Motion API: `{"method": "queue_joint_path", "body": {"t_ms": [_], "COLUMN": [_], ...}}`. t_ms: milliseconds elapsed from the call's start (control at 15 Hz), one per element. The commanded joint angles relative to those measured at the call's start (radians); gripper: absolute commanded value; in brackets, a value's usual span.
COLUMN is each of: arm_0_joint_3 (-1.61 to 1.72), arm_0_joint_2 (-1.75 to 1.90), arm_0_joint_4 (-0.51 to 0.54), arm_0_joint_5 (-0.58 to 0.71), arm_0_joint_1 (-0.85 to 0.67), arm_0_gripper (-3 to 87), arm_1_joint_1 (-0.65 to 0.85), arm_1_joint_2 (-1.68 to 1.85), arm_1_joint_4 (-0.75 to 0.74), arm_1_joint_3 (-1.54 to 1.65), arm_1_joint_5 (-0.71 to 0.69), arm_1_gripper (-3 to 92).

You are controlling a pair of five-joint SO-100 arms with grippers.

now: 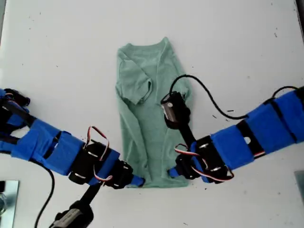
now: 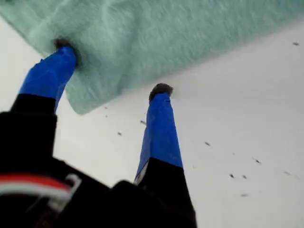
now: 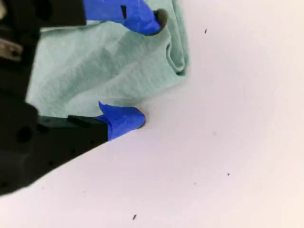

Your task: Fold t shirt

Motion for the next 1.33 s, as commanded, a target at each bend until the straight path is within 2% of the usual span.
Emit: {"method": "queue_joint_path", "body": {"t_ms": [0,67,133,200,333,533,667,800,1000,1133,1267], "arm_0_joint_3": [-0.126,-0.126,-0.132,-0.132,-0.149,-0.156,-0.16,-0.158,-0.129,-0.126,-0.097], "arm_0_joint_2": [-0.078,-0.109,-0.143,-0.146,-0.13,0.026,0.06,0.132,0.213,0.218,0.262], "arm_0_joint_4": [-0.034,-0.054,-0.051,-0.054,-0.052,-0.071,-0.14,-0.176,-0.048,0.063,0.106], "arm_0_joint_5": [-0.011,0.0,0.003,0.002,0.008,0.081,0.132,0.166,0.244,0.298,0.36], "arm_0_joint_1": [-0.021,-0.032,-0.04,-0.032,-0.014,0.032,0.064,0.063,-0.107,-0.296,-0.454], "arm_0_gripper": [27.3,24.5,15.1,-0.1,-0.2,-0.2,-0.2,-0.2,-0.2,-0.2,-0.2], "arm_1_joint_1": [-0.038,-0.046,-0.054,-0.057,-0.063,-0.057,-0.057,-0.008,0.207,0.407,0.565], "arm_1_joint_2": [-0.064,-0.104,-0.126,-0.133,-0.126,-0.06,0.017,0.103,0.204,0.21,0.199], "arm_1_joint_4": [-0.049,-0.064,-0.074,-0.081,-0.104,0.035,-0.063,-0.051,0.043,0.031,-0.041], "arm_1_joint_3": [-0.063,-0.064,-0.069,-0.071,-0.098,-0.305,-0.273,-0.244,-0.117,-0.061,-0.06], "arm_1_joint_5": [0.041,0.055,0.071,0.084,0.051,-0.048,-0.11,-0.167,-0.344,-0.511,-0.626], "arm_1_gripper": [29.8,27.0,15.3,0.2,-0.6,-0.6,-0.6,-0.6,-0.7,-0.7,-0.7]}}
